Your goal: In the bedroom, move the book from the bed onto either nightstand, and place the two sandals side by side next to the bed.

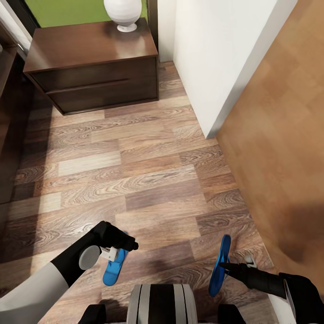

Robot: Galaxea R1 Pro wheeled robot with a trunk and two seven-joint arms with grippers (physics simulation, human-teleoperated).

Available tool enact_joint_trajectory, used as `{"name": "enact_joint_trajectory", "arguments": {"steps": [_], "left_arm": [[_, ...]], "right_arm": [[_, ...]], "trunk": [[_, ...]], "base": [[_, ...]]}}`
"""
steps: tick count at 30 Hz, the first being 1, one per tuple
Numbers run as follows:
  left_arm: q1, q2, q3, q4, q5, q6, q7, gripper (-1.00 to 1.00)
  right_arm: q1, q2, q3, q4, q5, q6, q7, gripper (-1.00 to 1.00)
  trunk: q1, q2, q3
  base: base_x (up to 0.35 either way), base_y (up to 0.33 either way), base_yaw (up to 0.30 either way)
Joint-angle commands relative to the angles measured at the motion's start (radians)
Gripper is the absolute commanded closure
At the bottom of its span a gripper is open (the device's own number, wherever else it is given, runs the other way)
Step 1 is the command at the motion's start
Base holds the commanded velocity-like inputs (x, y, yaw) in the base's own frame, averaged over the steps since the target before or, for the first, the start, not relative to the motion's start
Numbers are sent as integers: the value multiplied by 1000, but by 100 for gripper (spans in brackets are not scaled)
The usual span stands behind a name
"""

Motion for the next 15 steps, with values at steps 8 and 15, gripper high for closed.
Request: {"name": "enact_joint_trajectory", "arguments": {"steps": [8, 15], "left_arm": [[-1, 1, -2, -2, 8, -1, -10, -100], [-1, 2, -2, -3, 9, -1, -10, -100]], "right_arm": [[-1, 0, -4, -1, 10, 10, 9, 100], [-1, 1, -4, -1, 10, 10, 9, 100]], "trunk": [[2, -1, -20], [2, -1, -20]], "base": [[0, 0, 0], [0, 0, 0]]}}
